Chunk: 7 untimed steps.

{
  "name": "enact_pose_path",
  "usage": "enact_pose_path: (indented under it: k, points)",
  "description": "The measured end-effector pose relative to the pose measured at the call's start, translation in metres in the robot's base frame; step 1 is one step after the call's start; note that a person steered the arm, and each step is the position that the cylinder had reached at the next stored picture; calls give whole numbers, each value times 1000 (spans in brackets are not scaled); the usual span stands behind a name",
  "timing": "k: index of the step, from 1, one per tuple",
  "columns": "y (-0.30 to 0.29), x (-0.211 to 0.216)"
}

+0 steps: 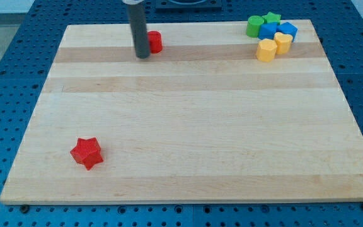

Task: Place the red circle at top center of the board

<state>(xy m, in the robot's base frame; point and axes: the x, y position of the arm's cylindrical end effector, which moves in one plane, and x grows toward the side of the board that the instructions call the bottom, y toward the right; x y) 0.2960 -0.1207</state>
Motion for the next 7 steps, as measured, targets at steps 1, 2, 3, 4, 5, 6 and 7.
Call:
enact_pose_path:
  k: [1,2,3,4,5,6,7]
  points:
    - [-6,-10]
    - [4,-24]
    - [25,-37]
    - [23,-19]
    - [37,5]
    - [75,-10]
    - [79,-43]
